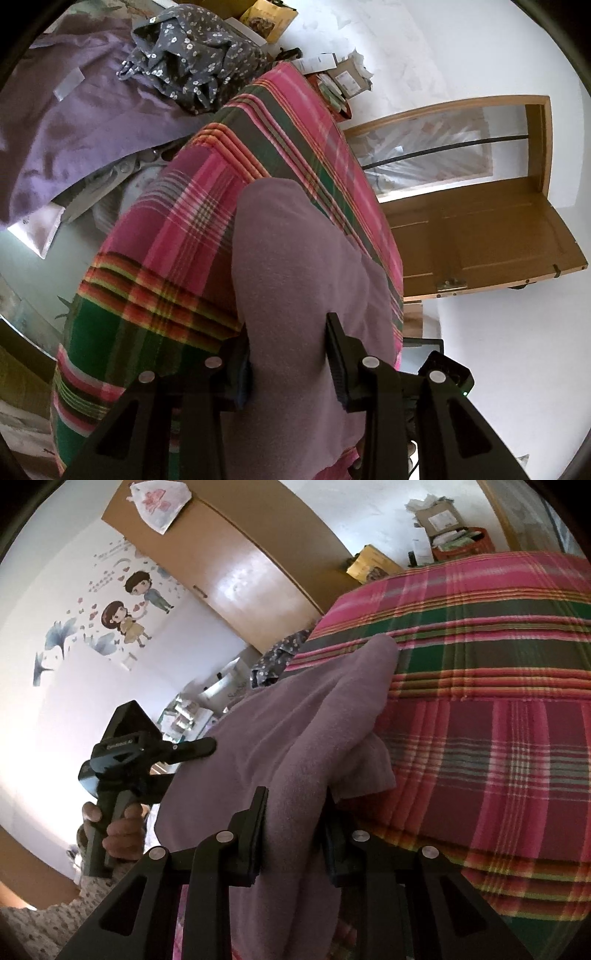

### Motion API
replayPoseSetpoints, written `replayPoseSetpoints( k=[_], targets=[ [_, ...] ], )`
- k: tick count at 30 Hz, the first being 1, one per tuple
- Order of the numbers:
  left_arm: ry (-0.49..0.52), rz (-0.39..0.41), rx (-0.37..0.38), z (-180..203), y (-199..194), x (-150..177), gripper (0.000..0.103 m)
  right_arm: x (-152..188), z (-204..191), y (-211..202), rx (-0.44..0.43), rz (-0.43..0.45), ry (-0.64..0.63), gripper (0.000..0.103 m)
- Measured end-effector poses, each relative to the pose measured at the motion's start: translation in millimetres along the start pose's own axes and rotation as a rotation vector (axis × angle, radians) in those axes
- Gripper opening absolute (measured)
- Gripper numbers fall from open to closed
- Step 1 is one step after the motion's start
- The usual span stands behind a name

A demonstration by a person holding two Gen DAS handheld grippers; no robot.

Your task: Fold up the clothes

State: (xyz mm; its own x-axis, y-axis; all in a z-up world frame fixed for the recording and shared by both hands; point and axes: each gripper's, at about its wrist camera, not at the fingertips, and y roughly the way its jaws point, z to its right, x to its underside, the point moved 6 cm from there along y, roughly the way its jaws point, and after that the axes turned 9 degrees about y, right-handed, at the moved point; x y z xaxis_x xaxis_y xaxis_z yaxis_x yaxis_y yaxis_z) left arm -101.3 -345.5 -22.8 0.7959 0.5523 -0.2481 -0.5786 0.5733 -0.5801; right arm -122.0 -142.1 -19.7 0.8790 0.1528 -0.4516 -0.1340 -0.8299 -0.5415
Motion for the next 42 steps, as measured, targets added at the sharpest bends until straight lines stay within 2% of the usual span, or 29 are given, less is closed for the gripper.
replayPoseSetpoints(
  k=[7,10,15,19,25,29,35,38,42],
  targets=[
    [0.033,-0.016,-0.026,-3,5,3,0.040,4,12,3,0.029,-0.010,0.033,0.032],
    [0.039,-0.012,-0.057,-6,4,5,0.045,4,15,4,0.055,-0.010,0.029,0.041],
    [0.061,-0.007,-0.096,-5,1,9,0.048,3,15,5,0.091,-0.005,0.016,0.045],
    [0.074,-0.006,-0.144,-5,-3,11,0.054,2,17,5,0.129,-0.003,0.010,0.054],
    [0.075,0.025,-0.238,-3,-15,18,0.057,5,15,-2,0.192,0.008,-0.007,0.059],
    [0.137,0.069,-0.336,9,-24,28,0.056,9,12,-12,0.241,0.033,-0.026,0.059],
    [0.246,0.135,-0.532,23,-46,57,0.055,24,-6,-27,0.409,0.081,-0.133,0.060],
    [0.297,0.171,-0.590,28,-52,72,0.055,38,-21,-27,0.442,0.070,-0.184,0.063],
    [0.346,0.175,-0.638,33,-49,92,0.054,60,-35,-25,0.476,0.065,-0.247,0.068]
  ],
)
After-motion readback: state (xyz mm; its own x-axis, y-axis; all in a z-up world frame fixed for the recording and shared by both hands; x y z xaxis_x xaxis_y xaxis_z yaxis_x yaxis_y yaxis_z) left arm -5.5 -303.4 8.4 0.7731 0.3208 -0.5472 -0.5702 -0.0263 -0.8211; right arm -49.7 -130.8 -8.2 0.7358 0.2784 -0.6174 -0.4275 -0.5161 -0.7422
